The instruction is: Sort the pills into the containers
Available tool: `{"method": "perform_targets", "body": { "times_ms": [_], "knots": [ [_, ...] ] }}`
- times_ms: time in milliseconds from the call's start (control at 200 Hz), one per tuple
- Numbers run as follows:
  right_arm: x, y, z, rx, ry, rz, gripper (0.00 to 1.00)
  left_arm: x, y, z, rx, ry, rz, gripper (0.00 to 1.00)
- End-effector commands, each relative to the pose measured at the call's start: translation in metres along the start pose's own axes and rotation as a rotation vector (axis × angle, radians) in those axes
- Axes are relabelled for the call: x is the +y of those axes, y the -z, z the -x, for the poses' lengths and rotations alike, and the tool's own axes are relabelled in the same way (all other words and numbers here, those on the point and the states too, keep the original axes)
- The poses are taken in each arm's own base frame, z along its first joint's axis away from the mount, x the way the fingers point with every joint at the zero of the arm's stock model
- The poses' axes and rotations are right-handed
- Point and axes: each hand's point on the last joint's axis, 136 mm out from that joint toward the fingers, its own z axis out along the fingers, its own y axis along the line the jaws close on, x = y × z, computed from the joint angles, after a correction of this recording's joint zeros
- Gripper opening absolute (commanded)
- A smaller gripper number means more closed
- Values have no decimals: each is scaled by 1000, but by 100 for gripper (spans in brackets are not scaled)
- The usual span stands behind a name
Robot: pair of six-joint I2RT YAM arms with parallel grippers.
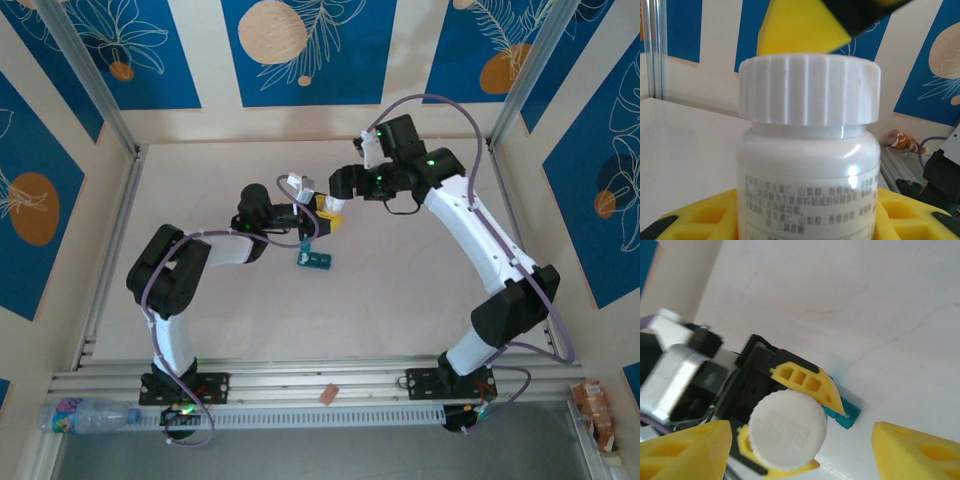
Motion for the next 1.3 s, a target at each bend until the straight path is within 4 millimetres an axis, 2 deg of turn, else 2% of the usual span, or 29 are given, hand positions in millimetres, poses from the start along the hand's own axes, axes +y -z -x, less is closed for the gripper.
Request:
{"method": "perform_targets", "body": {
  "times_ms": [0,175,390,905,1295],
  "knots": [
    [18,23,7,-60,187,117,75,-12,-2,28,-51,-90,-29,0],
    [2,15,8,-29,300,147,75,-12,-2,26,-44,-83,-33,0],
    [12,12,11,-6,358,229,75,-13,-2,27,-42,-83,-37,0],
    [9,-15,-1,89,346,256,73,-13,-3,29,-45,-84,-39,0],
    [6,-27,-9,130,332,248,60,-14,-3,30,-46,-83,-41,0]
  ]
}}
